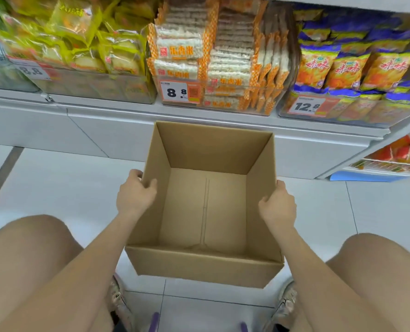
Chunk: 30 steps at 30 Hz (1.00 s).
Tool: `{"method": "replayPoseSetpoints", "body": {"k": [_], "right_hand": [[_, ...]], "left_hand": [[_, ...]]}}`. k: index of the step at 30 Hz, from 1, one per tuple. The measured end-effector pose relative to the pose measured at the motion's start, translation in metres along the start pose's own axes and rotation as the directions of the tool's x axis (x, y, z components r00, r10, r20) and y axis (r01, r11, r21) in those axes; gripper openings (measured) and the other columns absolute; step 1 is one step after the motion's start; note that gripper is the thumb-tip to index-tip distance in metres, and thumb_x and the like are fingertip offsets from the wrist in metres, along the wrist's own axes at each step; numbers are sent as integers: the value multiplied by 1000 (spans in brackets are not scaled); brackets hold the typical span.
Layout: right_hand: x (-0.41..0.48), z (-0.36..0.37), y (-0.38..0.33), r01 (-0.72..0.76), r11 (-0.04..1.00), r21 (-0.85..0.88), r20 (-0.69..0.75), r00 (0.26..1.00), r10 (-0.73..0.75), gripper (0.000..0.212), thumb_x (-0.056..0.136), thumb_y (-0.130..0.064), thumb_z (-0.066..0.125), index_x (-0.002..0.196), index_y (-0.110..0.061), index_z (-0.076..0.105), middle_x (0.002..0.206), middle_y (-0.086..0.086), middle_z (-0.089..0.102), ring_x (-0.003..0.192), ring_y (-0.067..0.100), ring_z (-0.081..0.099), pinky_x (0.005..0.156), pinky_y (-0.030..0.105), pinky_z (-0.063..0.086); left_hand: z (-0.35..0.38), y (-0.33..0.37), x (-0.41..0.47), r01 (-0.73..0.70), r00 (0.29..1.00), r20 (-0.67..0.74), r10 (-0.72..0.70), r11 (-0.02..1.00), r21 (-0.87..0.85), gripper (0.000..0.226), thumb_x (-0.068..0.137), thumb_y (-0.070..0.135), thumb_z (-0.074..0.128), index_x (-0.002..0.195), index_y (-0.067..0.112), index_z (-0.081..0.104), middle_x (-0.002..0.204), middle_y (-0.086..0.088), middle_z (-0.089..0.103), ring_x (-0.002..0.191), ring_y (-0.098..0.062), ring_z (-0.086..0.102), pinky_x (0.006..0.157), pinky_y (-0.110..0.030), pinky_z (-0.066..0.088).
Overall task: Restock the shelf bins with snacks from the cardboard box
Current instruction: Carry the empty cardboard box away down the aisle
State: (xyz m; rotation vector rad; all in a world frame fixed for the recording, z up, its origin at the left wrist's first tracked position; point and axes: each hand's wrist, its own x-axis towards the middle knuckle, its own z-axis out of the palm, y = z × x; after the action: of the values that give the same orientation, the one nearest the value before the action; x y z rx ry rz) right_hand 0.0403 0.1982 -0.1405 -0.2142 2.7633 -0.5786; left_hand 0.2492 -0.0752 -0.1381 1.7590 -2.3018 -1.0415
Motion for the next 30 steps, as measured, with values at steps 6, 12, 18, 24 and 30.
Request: {"method": "replayPoseSetpoints", "body": {"k": [6,12,18,24,30], "right_hand": [[-28,-68,-39,15,1000,-1,50,999,-15,44,90,-5,57,133,-9,57,74,4,63,68,30,61,59,33,49],[-87,-166,-149,8,999,52,144,989,-15,40,87,-15,59,127,-19,61,70,-1,69,76,32,68,66,36,54],[-160,-265,-301,137,991,5,270,954,-133,29,90,-18,61,118,-21,60,74,-5,70,77,29,69,63,33,51],[-252,-286,-474,420,904,-83,358,859,-366,28,91,-19,62,118,-12,63,74,4,66,80,38,69,65,39,55],[-360,-241,-631,651,754,-86,382,721,-578,33,95,-19,61,126,-8,62,105,22,72,104,44,68,79,45,52]], "left_hand": [[-71,15,-31,69,997,21,-68,996,-50,29,103,37,57,129,24,56,105,4,68,94,-26,62,80,-36,46],[-218,34,-82,267,954,-91,-285,948,-172,26,98,41,63,122,29,61,99,7,66,94,-26,64,84,-37,49],[-401,41,-154,372,886,-162,-435,874,-313,16,98,41,66,109,30,61,90,15,65,90,-24,68,86,-44,56],[-577,-14,-193,465,783,-193,-591,763,-449,26,93,50,62,111,30,60,95,13,69,90,-20,68,91,-47,56],[-700,-96,-225,492,595,-301,-745,634,-596,23,96,42,64,109,23,63,93,10,66,89,-21,64,79,-33,44]]}}
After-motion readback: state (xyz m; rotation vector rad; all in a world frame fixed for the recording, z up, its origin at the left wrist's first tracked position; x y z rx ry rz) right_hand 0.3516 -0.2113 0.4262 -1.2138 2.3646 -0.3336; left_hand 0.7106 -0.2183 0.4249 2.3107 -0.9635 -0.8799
